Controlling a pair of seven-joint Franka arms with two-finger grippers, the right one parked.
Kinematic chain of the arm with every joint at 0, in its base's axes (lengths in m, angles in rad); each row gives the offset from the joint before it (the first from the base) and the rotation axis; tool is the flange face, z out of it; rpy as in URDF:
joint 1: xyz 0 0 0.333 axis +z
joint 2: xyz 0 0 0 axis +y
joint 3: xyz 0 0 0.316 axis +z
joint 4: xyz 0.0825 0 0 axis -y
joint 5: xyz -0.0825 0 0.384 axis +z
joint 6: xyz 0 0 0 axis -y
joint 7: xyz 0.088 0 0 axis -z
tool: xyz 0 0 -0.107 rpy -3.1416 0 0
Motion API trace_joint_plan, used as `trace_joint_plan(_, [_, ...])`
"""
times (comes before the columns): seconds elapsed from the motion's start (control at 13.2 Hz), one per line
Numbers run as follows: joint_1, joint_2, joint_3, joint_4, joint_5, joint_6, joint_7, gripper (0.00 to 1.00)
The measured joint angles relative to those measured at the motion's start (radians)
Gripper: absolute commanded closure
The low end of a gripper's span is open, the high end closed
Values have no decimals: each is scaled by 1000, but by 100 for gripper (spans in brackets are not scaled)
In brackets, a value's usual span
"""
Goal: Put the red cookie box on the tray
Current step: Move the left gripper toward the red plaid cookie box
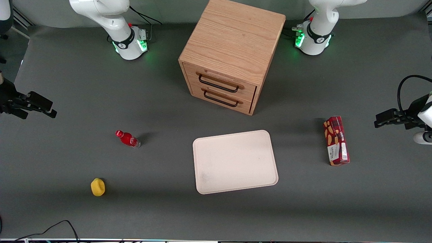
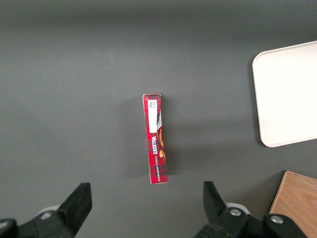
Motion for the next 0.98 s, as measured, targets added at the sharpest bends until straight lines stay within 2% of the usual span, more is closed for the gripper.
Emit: trace_joint_plan(0.98, [-5,25,0,-8,0,-3,2,0])
